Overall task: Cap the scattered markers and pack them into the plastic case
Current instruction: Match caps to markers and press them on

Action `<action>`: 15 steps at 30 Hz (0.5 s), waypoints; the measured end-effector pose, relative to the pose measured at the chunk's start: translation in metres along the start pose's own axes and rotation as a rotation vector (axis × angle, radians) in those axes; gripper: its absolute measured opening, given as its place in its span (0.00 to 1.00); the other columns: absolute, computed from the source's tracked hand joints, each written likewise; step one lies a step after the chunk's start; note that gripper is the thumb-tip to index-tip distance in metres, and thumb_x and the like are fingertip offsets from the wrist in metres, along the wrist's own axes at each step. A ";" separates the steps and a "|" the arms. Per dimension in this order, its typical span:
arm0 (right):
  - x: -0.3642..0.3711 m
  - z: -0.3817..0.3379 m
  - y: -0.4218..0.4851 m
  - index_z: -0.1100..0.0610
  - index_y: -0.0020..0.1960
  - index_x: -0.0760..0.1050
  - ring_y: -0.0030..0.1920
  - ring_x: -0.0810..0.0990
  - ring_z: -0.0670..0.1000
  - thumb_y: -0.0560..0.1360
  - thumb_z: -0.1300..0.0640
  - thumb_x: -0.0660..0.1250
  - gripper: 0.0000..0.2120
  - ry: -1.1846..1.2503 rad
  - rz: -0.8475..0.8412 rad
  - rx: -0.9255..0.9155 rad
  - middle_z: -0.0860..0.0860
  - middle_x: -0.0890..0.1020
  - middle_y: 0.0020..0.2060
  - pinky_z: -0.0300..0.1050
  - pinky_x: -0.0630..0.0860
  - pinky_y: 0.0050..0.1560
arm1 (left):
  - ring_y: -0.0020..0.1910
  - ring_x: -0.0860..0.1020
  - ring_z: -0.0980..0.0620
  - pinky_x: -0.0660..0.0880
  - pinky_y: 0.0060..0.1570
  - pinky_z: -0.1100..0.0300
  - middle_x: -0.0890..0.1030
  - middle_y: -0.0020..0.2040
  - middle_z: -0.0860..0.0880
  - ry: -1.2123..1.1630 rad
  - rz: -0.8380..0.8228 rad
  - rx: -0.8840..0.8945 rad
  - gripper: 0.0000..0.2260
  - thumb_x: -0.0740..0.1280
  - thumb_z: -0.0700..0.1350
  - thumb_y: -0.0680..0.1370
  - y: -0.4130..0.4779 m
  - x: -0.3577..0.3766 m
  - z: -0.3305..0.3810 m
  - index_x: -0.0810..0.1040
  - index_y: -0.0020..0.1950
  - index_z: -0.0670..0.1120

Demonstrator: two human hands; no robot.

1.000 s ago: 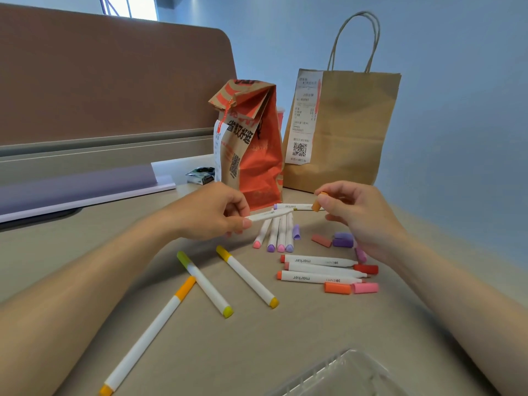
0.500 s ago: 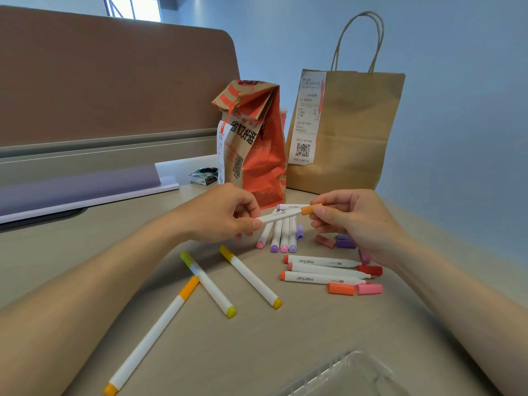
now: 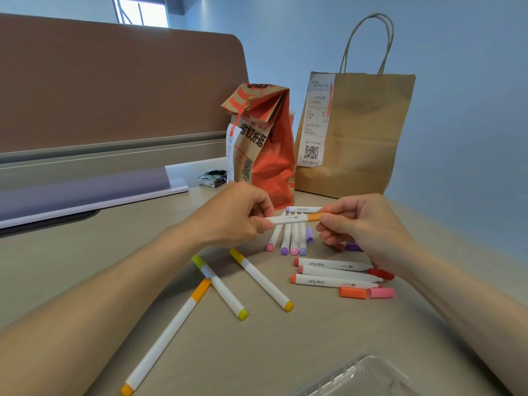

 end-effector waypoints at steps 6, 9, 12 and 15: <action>0.002 -0.001 -0.001 0.63 0.46 0.82 0.30 0.82 0.51 0.75 0.67 0.69 0.03 -0.015 0.015 -0.015 0.58 0.85 0.32 0.44 0.80 0.34 | 0.31 0.80 0.59 0.80 0.40 0.55 0.83 0.35 0.52 -0.002 -0.028 0.007 0.04 0.74 0.40 0.74 -0.001 0.001 0.002 0.82 0.43 0.47; 0.002 -0.005 -0.001 0.63 0.46 0.82 0.30 0.82 0.50 0.76 0.66 0.68 0.04 0.018 0.028 -0.052 0.57 0.84 0.31 0.40 0.80 0.32 | 0.30 0.81 0.59 0.81 0.40 0.55 0.83 0.35 0.51 -0.058 -0.055 0.032 0.05 0.73 0.39 0.75 -0.005 0.000 0.008 0.79 0.45 0.48; -0.002 -0.011 0.001 0.62 0.47 0.83 0.32 0.81 0.50 0.77 0.63 0.67 0.06 0.101 0.053 -0.093 0.56 0.84 0.33 0.39 0.81 0.35 | 0.33 0.83 0.51 0.81 0.39 0.55 0.82 0.36 0.50 -0.247 -0.128 0.092 0.07 0.68 0.37 0.78 -0.009 0.000 0.022 0.74 0.50 0.48; -0.004 -0.006 0.003 0.63 0.48 0.83 0.34 0.81 0.51 0.77 0.62 0.67 0.07 0.197 0.040 -0.048 0.58 0.84 0.35 0.39 0.81 0.37 | 0.38 0.83 0.43 0.81 0.40 0.56 0.83 0.39 0.44 -0.363 -0.258 0.114 0.07 0.64 0.37 0.81 -0.012 0.002 0.031 0.78 0.56 0.46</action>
Point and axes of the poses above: each hand's wrist, its own y-axis towards the middle knuckle, its own x-axis out of the palm, z = x × y, the point moved 8 cm from there along y, towards the middle knuckle
